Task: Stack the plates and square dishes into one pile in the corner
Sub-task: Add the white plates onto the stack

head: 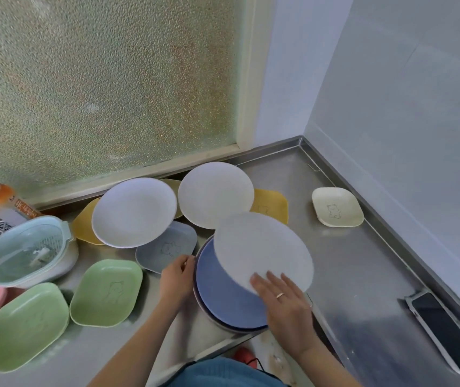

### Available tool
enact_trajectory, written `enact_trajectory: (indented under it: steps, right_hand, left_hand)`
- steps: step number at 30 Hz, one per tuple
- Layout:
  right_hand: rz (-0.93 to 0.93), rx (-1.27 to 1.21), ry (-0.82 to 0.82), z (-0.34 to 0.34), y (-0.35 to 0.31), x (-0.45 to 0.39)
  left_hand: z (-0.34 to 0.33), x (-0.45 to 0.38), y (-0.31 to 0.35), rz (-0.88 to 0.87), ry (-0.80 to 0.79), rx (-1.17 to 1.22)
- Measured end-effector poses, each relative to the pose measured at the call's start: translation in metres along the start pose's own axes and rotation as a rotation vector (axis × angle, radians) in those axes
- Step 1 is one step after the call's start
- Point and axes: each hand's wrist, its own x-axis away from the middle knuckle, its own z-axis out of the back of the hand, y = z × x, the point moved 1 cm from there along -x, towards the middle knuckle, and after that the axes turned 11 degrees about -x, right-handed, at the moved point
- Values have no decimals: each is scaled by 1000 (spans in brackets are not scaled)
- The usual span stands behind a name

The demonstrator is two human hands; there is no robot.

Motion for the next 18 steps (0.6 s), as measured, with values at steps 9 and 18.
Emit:
enact_trajectory:
  steps: [9, 18]
  right_hand:
    - [107, -17, -337, -29, -15, 29]
    - [14, -231, -549, -9, -2, 7]
  left_hand:
    - [8, 7, 12, -73, -61, 56]
    - [4, -4, 10, -236, -126, -213]
